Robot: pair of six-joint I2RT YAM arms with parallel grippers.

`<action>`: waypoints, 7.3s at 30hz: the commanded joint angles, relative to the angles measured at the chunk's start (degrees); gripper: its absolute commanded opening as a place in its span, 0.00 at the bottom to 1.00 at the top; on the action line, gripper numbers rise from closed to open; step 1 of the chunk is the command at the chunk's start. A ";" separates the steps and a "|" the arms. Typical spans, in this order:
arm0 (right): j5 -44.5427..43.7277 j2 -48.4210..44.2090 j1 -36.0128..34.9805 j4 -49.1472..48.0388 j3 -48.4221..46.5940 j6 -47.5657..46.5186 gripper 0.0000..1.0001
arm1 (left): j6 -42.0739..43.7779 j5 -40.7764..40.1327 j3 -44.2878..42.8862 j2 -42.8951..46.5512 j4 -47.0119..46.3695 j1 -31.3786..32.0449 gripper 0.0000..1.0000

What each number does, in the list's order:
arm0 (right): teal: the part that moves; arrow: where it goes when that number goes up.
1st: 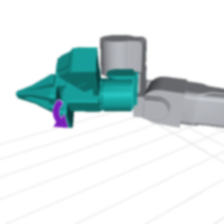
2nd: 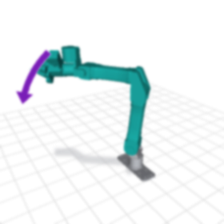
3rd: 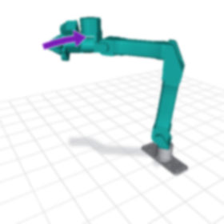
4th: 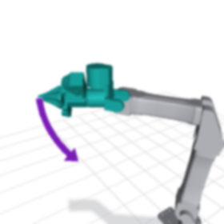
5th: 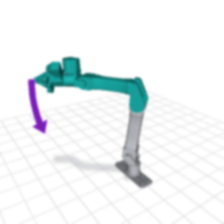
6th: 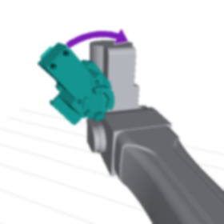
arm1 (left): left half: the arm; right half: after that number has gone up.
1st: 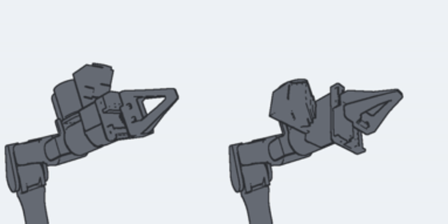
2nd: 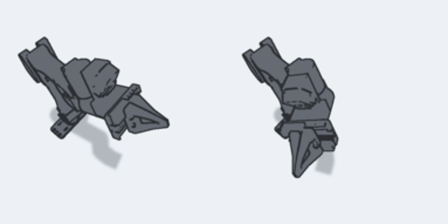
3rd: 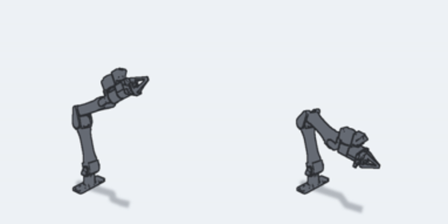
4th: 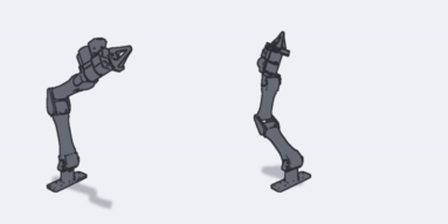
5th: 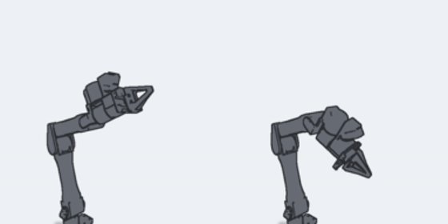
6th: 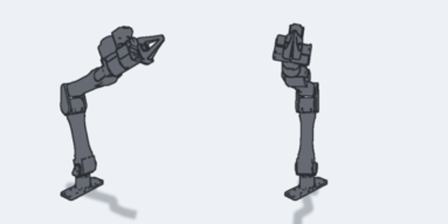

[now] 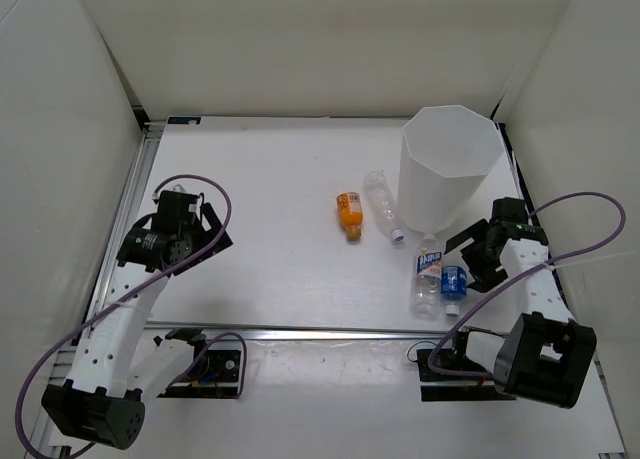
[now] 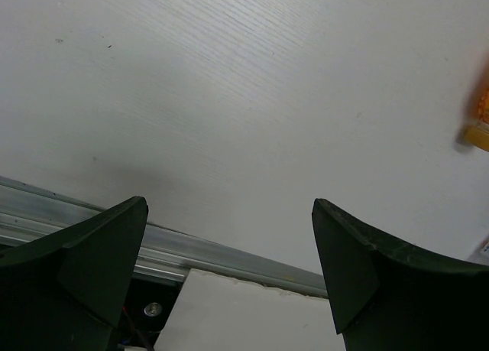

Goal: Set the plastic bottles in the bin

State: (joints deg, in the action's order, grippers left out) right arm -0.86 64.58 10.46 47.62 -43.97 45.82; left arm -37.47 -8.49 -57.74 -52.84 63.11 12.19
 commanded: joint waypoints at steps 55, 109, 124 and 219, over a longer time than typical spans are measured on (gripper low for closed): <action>-1.33 29.73 -8.88 2.90 -80.92 -12.42 0.92 | 1.19 1.90 -14.07 -17.47 -21.62 5.30 1.00; 26.54 -23.62 -1.93 16.83 1.39 36.71 1.00 | -0.67 16.23 -30.43 -34.88 -9.41 6.18 1.00; 17.39 9.49 -6.06 7.67 -7.97 25.02 1.00 | -0.15 15.52 -24.18 -26.62 -9.41 4.08 1.00; -1.86 11.19 -9.49 7.14 -71.26 -14.27 1.00 | 0.30 30.11 -66.54 -81.80 -15.30 20.59 1.00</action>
State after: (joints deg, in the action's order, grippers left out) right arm -2.83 75.81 0.73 55.35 -113.14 32.60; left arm -38.92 20.86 -121.67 -133.91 47.72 32.12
